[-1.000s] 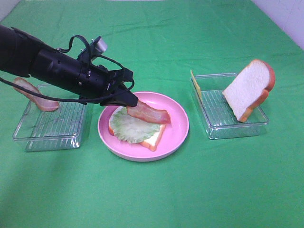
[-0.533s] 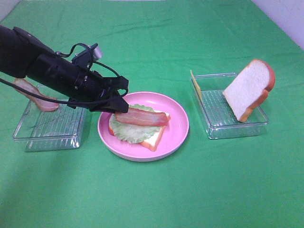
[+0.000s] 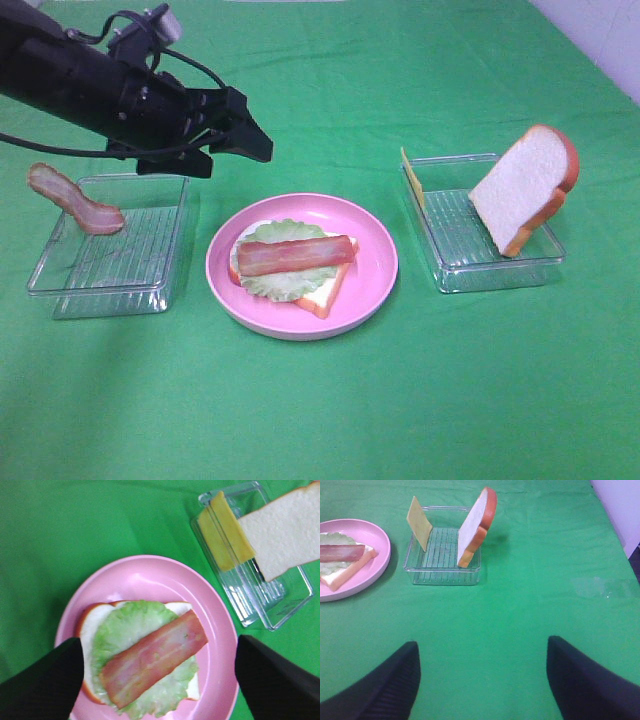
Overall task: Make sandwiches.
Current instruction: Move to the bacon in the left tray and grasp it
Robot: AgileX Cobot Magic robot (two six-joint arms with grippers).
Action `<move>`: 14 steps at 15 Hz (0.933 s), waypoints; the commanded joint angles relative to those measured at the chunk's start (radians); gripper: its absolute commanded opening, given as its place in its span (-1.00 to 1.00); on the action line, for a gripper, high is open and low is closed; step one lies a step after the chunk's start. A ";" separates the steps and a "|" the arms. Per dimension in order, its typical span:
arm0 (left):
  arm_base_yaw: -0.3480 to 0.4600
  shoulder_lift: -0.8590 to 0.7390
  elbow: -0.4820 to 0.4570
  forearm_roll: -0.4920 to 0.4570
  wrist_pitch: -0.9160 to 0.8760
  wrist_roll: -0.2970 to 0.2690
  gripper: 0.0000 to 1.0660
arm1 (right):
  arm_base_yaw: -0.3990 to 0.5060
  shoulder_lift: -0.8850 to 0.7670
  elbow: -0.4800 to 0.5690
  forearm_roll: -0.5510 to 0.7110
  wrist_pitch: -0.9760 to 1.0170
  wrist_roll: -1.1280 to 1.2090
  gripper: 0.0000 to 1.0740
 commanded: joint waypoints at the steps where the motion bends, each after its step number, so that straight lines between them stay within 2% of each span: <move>1: 0.030 -0.062 -0.003 0.186 -0.007 -0.165 0.48 | -0.006 -0.011 0.001 0.003 -0.009 -0.010 0.27; 3: 0.093 -0.100 -0.034 0.435 0.099 -0.366 0.48 | -0.006 -0.011 0.001 0.005 -0.009 -0.010 0.27; 5: 0.141 -0.101 -0.102 0.657 0.251 -0.532 0.48 | -0.006 -0.011 0.001 0.005 -0.009 -0.010 0.27; 6: 0.148 -0.101 -0.114 0.699 0.271 -0.559 0.48 | -0.006 -0.011 0.001 0.005 -0.009 -0.010 0.27; 9: 0.166 -0.100 -0.184 0.950 0.368 -0.723 0.47 | -0.006 -0.011 0.001 0.005 -0.009 -0.010 0.27; 10: 0.166 -0.098 -0.198 0.994 0.394 -0.757 0.46 | -0.006 -0.011 0.001 0.005 -0.009 -0.010 0.27; 12: 0.178 -0.094 -0.214 1.035 0.407 -0.796 0.44 | -0.006 -0.011 0.001 0.005 -0.009 -0.010 0.27; 14: 0.218 -0.071 -0.231 1.028 0.406 -0.808 0.40 | -0.006 -0.011 0.001 0.005 -0.009 -0.010 0.27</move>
